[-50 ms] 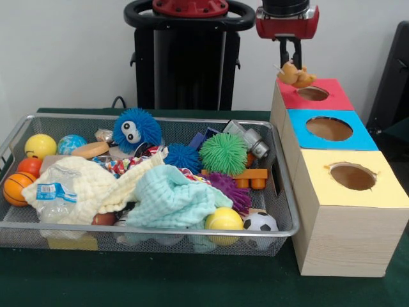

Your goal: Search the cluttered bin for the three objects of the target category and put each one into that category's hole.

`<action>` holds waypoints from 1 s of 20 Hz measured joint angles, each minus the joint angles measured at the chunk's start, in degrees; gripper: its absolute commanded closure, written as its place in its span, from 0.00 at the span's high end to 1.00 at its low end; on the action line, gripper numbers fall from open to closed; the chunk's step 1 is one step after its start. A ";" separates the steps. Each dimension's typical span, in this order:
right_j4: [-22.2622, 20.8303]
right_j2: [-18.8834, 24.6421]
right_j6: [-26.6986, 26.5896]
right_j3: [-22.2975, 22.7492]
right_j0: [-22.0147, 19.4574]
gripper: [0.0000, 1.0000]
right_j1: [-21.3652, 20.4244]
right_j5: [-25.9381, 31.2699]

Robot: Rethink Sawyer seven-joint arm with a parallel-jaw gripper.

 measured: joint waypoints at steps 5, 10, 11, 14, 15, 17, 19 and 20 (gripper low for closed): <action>1.76 7.58 0.00 4.95 -6.21 0.00 0.60 -8.07; 1.77 11.98 0.05 7.73 -8.86 0.00 1.93 -11.61; 1.77 12.47 0.05 8.01 -9.01 0.00 2.12 -11.73; 1.78 14.44 0.11 9.31 -9.69 0.00 2.75 -11.73; 1.78 15.04 0.19 9.71 -9.93 0.00 2.86 -11.73; 1.78 15.87 0.31 10.24 -10.26 0.00 3.03 -11.74; 1.79 16.68 0.48 10.55 -10.49 0.00 3.26 -11.74; 1.79 17.01 0.60 10.56 -10.55 0.00 3.41 -11.75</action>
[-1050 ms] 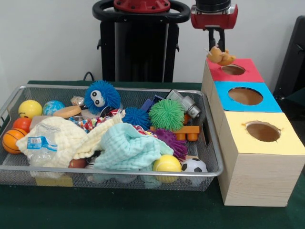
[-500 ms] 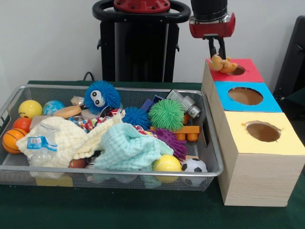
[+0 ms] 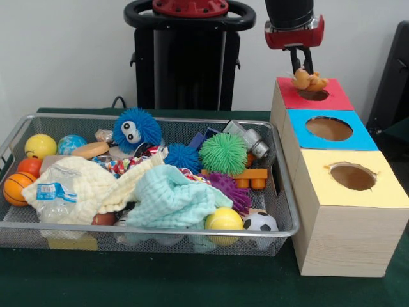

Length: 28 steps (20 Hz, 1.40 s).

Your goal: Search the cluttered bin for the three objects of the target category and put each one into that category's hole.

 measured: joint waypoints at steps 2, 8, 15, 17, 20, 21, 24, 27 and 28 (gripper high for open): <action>0.00 0.55 0.22 0.00 -0.14 0.00 0.24 0.00; 0.00 1.93 0.42 0.00 -0.82 0.00 0.47 0.00; 0.00 2.16 0.46 0.01 -0.99 0.00 0.47 -0.42; 0.00 2.15 0.46 0.01 -0.90 0.00 0.47 -0.44; 0.00 2.15 0.46 0.01 -0.67 0.00 0.47 -0.45; 0.00 2.15 0.46 0.01 -0.56 0.00 0.47 -0.45; 0.00 2.15 0.46 0.00 -0.41 0.00 0.47 -0.45; 0.00 2.15 0.46 0.00 -0.40 0.00 0.47 -0.46; 0.00 2.15 0.46 0.01 -0.40 0.00 0.47 -0.46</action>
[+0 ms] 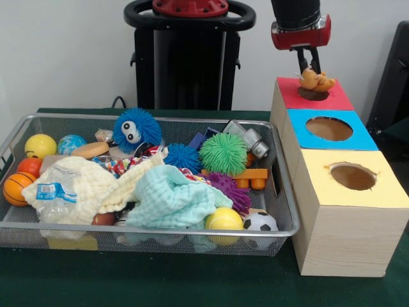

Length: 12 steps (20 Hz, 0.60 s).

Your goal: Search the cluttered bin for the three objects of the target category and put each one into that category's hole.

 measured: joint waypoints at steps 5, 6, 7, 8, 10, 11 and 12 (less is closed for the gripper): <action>0.00 0.00 0.00 -0.01 0.03 0.00 0.00 0.00; 0.01 0.00 0.00 -0.01 0.06 0.00 0.00 -0.01; 0.01 -0.01 0.00 -0.01 0.08 0.00 0.00 -0.01; 0.01 0.00 0.00 -0.01 0.11 0.00 0.00 -0.01; 0.01 -0.01 0.00 -0.01 0.20 0.00 0.00 -0.01; 0.01 0.00 0.00 -0.01 0.24 0.00 0.00 -0.01; 0.01 -0.01 0.00 -0.01 0.30 1.00 -0.01 -0.01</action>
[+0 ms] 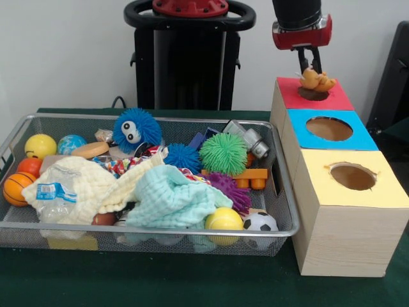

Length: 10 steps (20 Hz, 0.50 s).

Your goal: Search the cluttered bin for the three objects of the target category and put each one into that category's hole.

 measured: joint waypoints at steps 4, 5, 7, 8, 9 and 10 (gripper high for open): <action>-0.01 0.00 0.00 0.01 0.16 1.00 0.01 0.01; -0.01 -0.01 0.00 0.01 0.25 1.00 0.01 0.01; -0.01 -0.03 0.00 0.01 0.51 1.00 0.01 0.01; -0.01 -0.06 0.00 0.01 0.67 1.00 0.01 0.01; -0.01 -0.05 0.00 0.01 0.75 1.00 0.01 0.01; -0.01 -0.05 0.00 0.01 0.82 1.00 0.01 0.01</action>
